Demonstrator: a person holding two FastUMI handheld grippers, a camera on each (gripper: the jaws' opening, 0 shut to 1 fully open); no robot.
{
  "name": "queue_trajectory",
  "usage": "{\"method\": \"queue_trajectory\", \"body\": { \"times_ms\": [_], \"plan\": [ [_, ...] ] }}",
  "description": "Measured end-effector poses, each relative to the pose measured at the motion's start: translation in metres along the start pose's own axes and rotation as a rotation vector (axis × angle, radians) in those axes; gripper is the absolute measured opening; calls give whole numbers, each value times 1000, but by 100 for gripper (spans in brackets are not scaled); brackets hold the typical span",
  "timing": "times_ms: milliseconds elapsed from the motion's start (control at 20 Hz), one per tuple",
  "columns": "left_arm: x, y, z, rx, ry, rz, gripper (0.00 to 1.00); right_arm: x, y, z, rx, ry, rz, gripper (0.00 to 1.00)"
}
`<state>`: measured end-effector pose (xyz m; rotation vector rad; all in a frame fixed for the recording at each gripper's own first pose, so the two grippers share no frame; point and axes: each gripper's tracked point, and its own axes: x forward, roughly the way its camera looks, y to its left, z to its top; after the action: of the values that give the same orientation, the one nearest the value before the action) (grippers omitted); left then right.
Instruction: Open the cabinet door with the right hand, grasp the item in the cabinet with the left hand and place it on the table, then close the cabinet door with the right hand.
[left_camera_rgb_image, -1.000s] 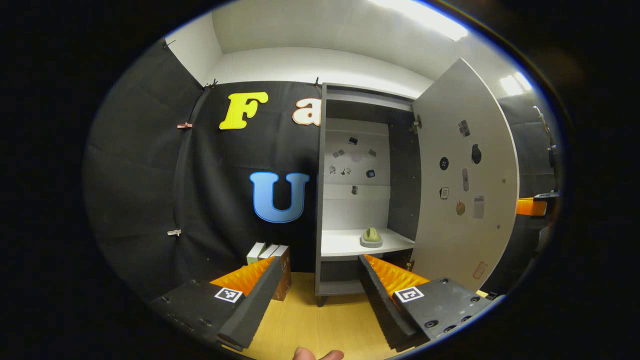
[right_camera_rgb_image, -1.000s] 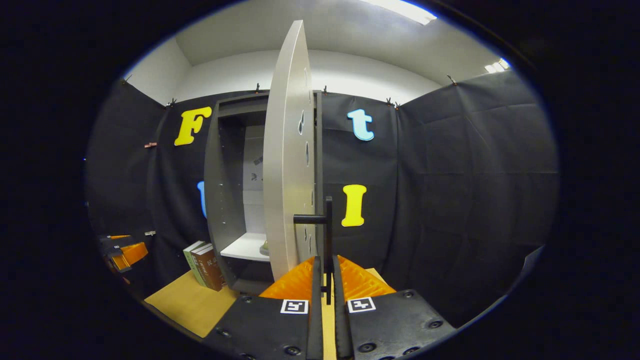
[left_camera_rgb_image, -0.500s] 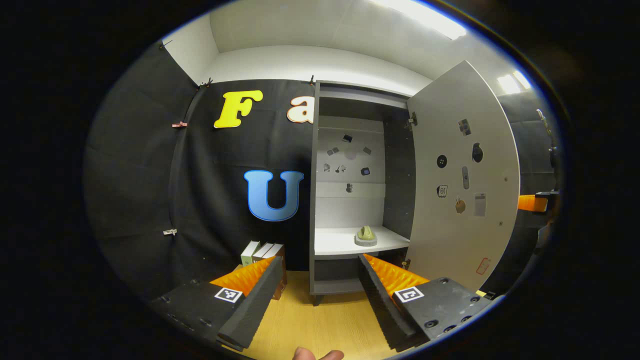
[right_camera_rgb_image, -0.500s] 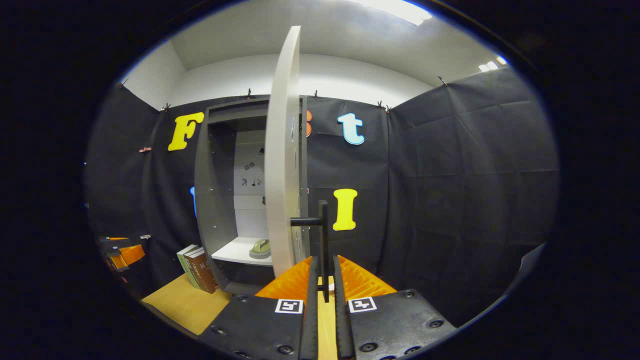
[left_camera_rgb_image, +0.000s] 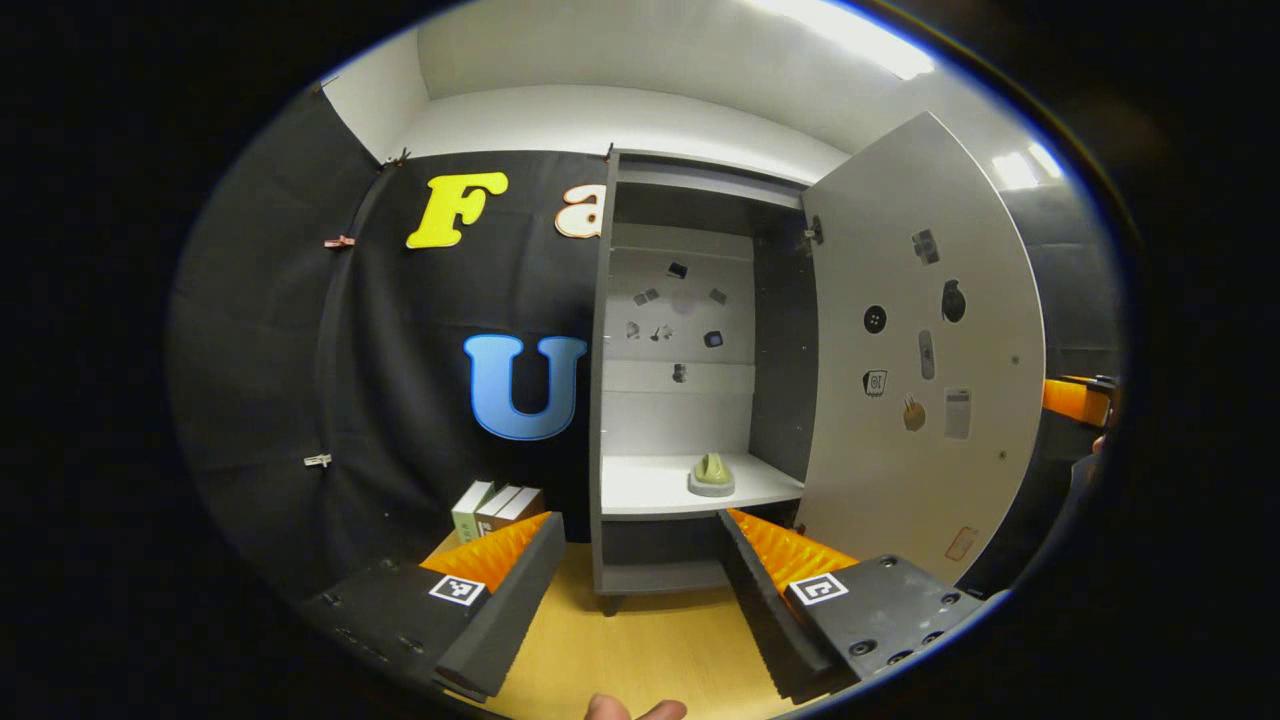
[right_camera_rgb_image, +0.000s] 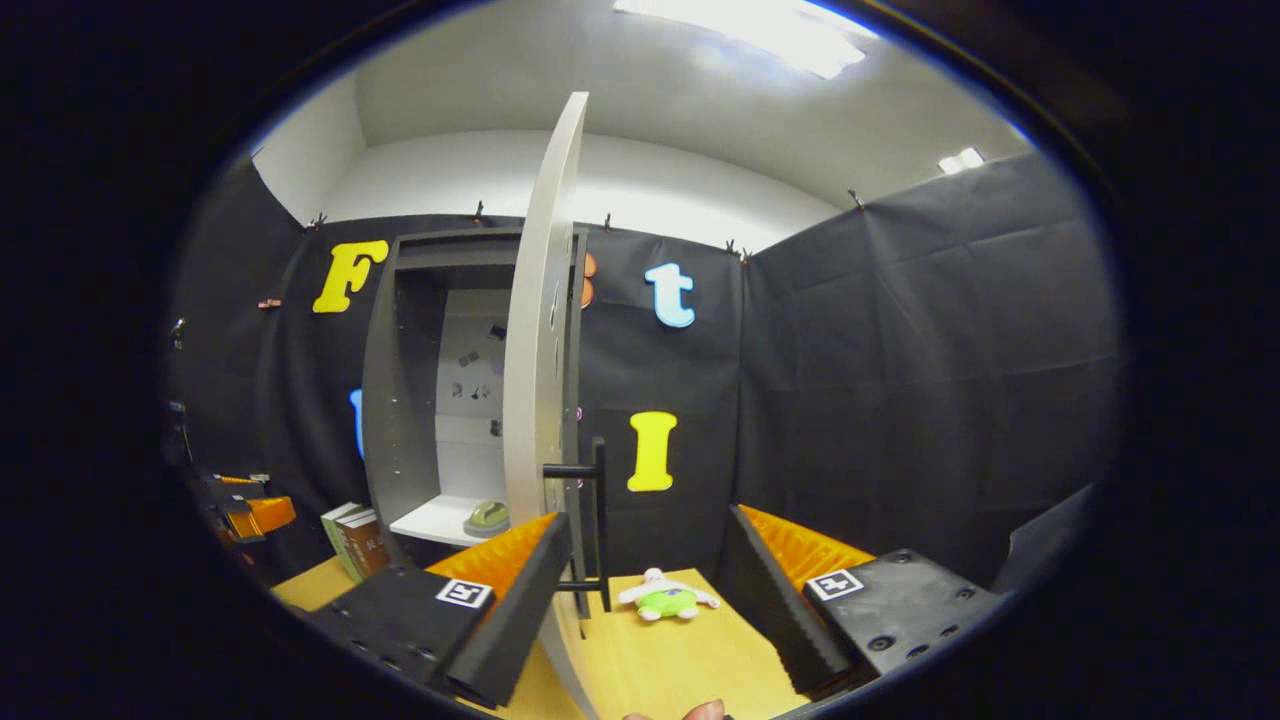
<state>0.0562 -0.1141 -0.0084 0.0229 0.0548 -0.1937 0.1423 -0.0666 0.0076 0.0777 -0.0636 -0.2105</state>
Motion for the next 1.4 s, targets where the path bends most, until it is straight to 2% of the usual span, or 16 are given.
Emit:
{"method": "queue_trajectory", "body": {
  "times_ms": [50,100,200,400,450,500,600,750,850,1000,1250,1300,1400],
  "plan": [
    [10,-7,2,1,-3,-15,92,-3,-3,5,-23,-39,-14,92],
    [21,-15,5,2,-5,-36,94,-4,-8,12,-55,-88,-35,98],
    [45,-29,7,-9,0,-68,94,-9,-19,20,-124,-147,-65,97],
    [107,-61,11,-63,20,-115,95,-8,-23,-5,-123,-59,-52,97],
    [124,-68,10,-61,23,-125,94,-6,-26,-9,-121,-48,-51,94],
    [140,-74,9,-47,26,-128,95,-4,-26,-12,-127,-41,-50,97],
    [177,-86,2,-13,26,-134,95,0,-32,-18,-140,-34,-44,97],
    [228,-101,-22,-7,54,-138,95,5,-48,-37,-99,20,-43,97],
    [264,-101,-36,23,69,-112,92,10,-65,-49,-86,48,-66,97],
    [310,-101,-58,53,98,-92,95,16,-89,-64,-82,78,-100,97],
    [363,-106,-82,80,126,-90,94,25,-122,-85,-85,114,-149,97],
    [370,-110,-87,90,140,-101,93,27,-126,-87,-85,118,-155,97],
    [382,-111,-99,121,165,-97,83,33,-136,-93,-85,131,-173,97]
  ]
}}
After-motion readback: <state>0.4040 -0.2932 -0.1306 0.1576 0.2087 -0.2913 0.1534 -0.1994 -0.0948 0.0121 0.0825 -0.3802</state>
